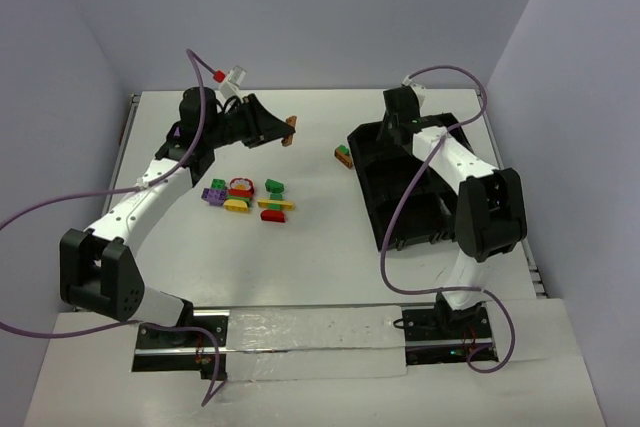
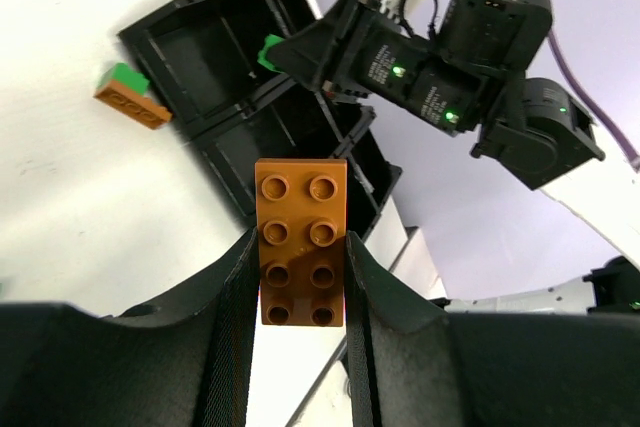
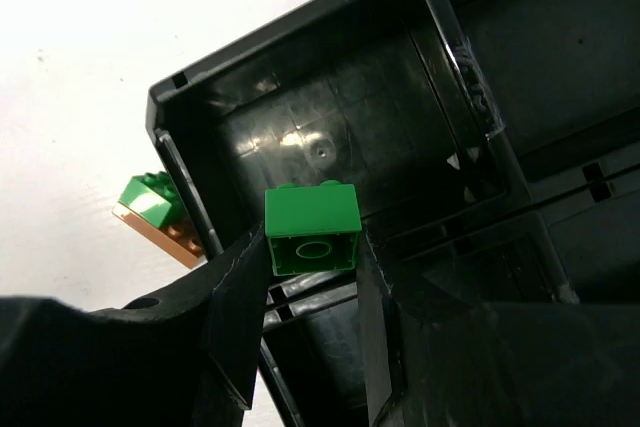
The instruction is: Sort the legos into containers by color
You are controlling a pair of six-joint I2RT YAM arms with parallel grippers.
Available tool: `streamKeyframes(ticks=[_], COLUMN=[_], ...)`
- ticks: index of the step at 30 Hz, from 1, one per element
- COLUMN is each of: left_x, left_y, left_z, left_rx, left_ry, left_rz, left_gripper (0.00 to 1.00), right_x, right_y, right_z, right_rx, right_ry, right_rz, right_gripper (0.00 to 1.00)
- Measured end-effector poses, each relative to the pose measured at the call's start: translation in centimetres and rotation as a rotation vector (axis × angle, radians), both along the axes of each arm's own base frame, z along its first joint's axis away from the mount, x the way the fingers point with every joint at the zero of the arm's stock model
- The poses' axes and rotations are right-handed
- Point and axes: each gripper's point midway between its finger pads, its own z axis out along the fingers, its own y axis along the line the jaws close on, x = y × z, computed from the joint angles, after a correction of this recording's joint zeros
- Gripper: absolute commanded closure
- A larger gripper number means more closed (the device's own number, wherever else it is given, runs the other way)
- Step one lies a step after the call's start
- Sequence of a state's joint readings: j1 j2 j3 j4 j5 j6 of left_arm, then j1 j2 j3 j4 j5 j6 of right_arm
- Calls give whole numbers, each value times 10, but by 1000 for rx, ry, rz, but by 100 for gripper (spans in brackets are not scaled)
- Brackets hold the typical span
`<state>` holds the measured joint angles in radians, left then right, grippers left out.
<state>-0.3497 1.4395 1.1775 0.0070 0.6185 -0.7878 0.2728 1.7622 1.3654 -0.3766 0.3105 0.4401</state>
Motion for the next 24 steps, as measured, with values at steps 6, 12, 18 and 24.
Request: streamKeyframes(ticks=[6, 12, 18, 24], left_x=[1, 12, 12, 14], left_y=[1, -3, -4, -10], left_z=[1, -11, -34, -27], left_rx=[45, 77, 103, 117], left_ry=[15, 44, 122, 118], left_rz=[2, -9, -17, -36], left_gripper=[100, 100, 100, 100], right_x=[13, 33, 27, 22], right_y=[3, 10, 9, 9], right_z=[11, 5, -8, -11], right_rx=[4, 7, 6, 18], right_ry=[-15, 1, 51, 76], right_rz=[-1, -2, -15, -30], right_gripper=[81, 50, 36, 32])
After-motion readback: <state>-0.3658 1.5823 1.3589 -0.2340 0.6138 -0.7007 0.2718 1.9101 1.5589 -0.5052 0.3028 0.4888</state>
